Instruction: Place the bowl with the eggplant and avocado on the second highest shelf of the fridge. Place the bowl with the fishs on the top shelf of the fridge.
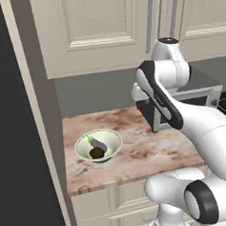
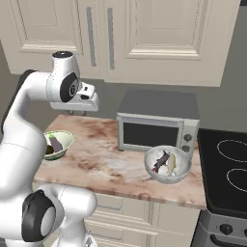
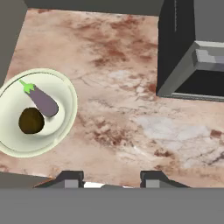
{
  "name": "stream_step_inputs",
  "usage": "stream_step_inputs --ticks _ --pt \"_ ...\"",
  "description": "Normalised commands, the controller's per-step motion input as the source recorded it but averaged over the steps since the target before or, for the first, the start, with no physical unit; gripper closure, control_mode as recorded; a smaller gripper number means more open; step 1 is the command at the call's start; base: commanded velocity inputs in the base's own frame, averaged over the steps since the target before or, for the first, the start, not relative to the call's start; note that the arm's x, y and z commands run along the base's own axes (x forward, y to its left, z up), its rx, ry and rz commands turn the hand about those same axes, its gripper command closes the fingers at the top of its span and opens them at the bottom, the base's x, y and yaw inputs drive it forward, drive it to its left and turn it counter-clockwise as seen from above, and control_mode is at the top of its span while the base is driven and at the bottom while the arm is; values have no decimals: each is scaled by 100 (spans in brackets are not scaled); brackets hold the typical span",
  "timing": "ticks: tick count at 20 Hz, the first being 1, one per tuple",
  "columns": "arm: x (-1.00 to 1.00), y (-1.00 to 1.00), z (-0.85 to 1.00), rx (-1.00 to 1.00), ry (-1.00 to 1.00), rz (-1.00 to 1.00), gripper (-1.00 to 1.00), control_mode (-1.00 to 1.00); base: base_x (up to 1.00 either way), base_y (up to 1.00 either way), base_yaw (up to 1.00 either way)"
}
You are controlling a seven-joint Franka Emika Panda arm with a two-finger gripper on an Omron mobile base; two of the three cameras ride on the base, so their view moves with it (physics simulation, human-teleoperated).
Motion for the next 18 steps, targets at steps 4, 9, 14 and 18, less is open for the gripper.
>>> stream_step_inputs --ticks 4,9,14,18 --pt "2 6 0 0 1 0 -100 -100 0 0 0" --pt "3 29 -70 4 3 -3 -100 -100 0 0 0" --pt "34 52 -100 2 18 -9 -100 -100 0 0 0" --pt "38 51 -71 0 15 -9 -100 -100 0 0 0"
